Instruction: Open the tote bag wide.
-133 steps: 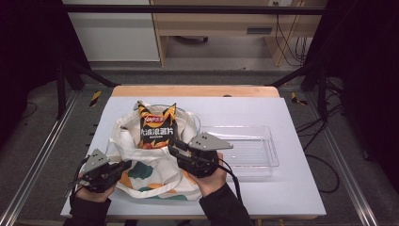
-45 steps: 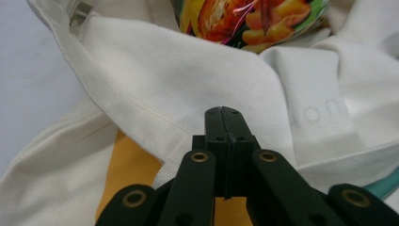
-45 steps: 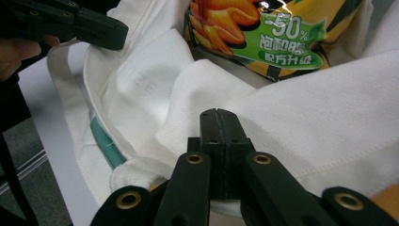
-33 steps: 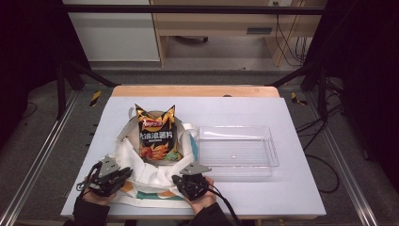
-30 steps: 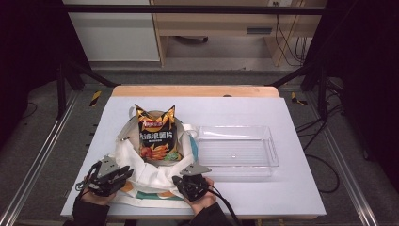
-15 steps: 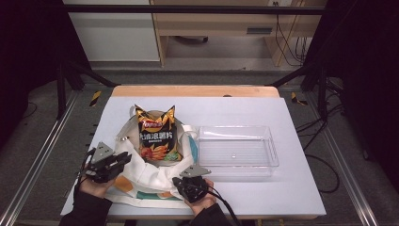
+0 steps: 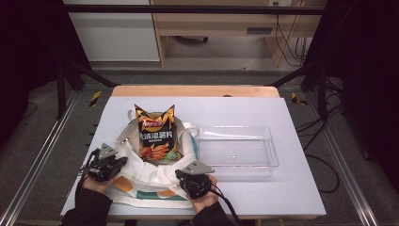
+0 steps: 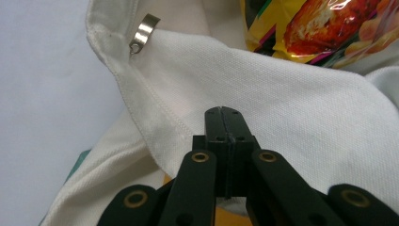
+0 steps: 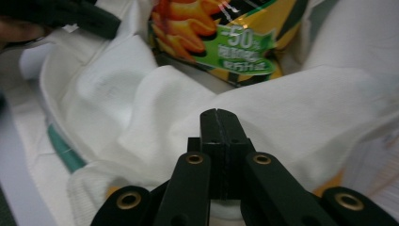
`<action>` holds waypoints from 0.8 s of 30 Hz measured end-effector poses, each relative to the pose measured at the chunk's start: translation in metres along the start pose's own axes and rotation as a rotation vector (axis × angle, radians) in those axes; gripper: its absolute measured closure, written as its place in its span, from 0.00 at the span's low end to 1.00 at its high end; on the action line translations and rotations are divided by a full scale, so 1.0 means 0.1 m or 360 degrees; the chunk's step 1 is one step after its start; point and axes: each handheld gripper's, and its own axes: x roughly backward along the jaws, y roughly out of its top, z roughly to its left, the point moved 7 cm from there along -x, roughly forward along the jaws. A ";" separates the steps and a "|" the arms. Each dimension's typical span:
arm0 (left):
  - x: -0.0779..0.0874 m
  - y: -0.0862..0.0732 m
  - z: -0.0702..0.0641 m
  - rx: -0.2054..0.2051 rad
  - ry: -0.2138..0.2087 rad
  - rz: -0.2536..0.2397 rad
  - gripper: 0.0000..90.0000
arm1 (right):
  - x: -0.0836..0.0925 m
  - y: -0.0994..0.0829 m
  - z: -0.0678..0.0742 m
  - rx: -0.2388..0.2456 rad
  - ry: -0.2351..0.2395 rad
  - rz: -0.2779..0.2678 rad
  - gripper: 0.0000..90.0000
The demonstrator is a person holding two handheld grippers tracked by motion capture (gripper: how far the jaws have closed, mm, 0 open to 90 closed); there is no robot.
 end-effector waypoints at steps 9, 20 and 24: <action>0.04 -0.10 0.07 0.0058 -0.0011 0.0027 1.00 | 0.02 -0.17 -0.16 -0.0055 -0.0147 0.0053 1.00; 0.08 -0.17 0.03 0.0067 -0.0017 0.0034 1.00 | 0.07 -0.29 -0.25 -0.0088 -0.0170 0.0101 1.00; 0.07 -0.18 0.03 0.0047 -0.0014 0.0046 1.00 | 0.08 -0.30 -0.27 -0.0099 -0.0172 0.0101 1.00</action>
